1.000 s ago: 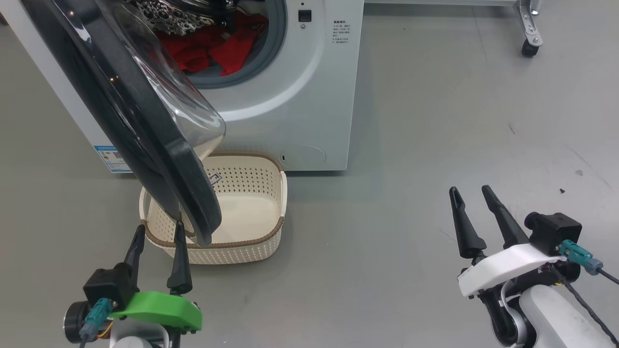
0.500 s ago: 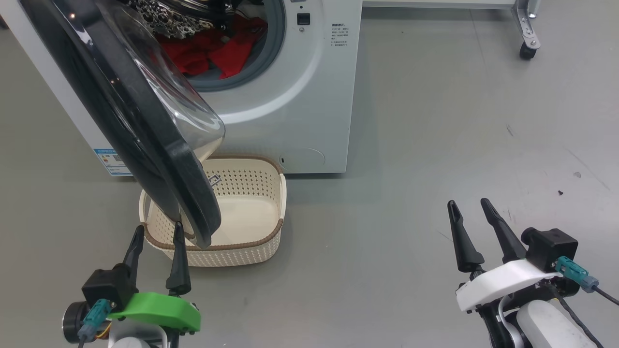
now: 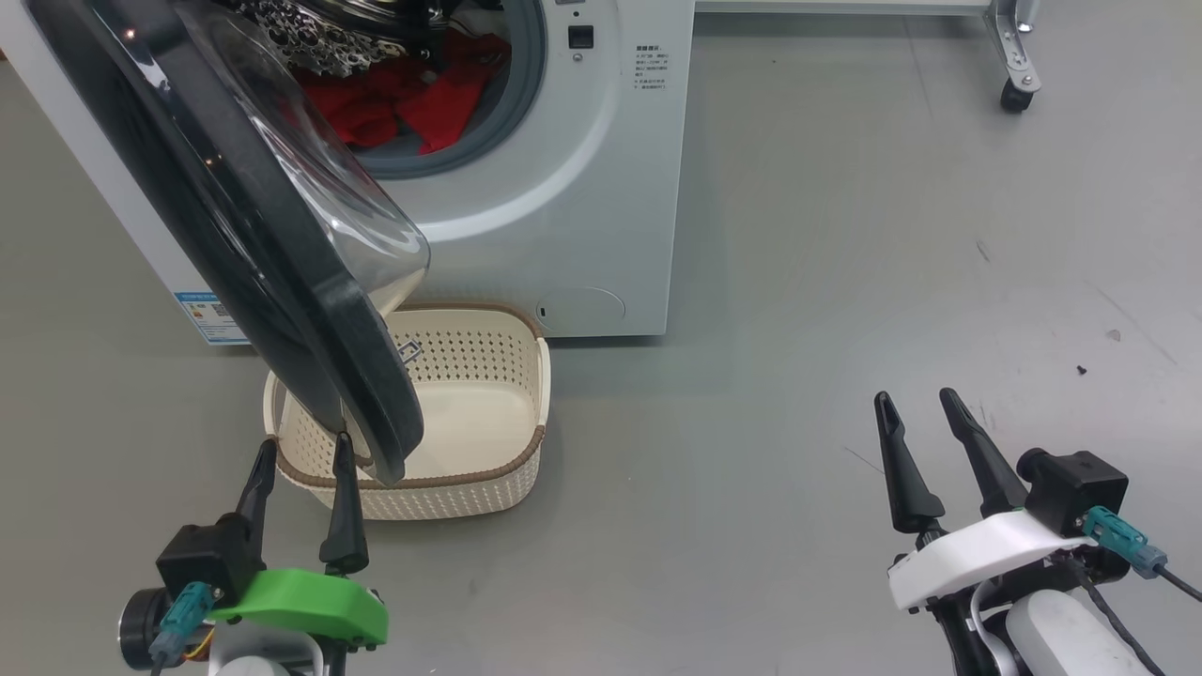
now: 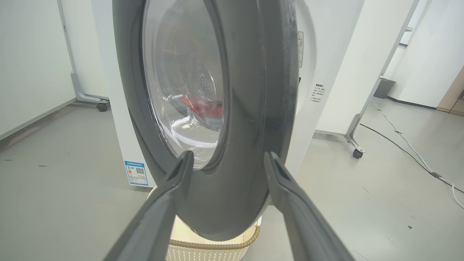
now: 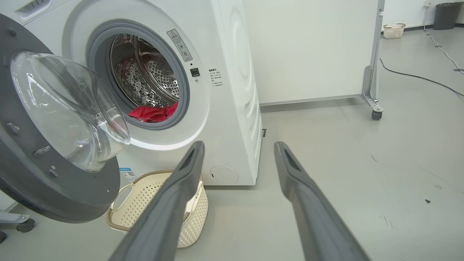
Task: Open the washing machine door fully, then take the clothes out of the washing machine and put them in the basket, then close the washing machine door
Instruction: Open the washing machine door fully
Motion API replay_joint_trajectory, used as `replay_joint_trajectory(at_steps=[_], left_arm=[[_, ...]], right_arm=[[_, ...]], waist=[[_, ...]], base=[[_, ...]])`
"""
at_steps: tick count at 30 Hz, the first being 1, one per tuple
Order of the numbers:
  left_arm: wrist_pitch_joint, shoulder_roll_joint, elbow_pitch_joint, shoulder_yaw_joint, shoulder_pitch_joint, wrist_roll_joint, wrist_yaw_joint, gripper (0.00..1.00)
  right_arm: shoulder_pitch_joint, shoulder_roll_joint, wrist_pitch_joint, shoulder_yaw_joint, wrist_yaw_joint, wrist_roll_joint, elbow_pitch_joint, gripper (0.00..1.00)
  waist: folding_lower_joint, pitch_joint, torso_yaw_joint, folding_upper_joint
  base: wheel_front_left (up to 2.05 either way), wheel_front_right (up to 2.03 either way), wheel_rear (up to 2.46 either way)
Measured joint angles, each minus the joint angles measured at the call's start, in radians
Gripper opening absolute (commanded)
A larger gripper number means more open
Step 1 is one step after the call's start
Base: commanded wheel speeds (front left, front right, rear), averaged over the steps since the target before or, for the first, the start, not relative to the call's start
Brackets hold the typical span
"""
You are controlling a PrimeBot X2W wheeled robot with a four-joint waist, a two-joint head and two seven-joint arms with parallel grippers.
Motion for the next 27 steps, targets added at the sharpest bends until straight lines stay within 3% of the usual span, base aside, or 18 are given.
replay_joint_trajectory(at_steps=[27], left_arm=[[0.000,0.000,0.010,-0.009,0.004,-0.001,-0.005,1.00]], right_arm=[[0.037,0.026,0.000,-0.025,0.034,-0.051,0.003,1.00]], waist=[[0.0000,-0.011,-0.013,0.0000]], base=[[0.00,0.00,0.00]])
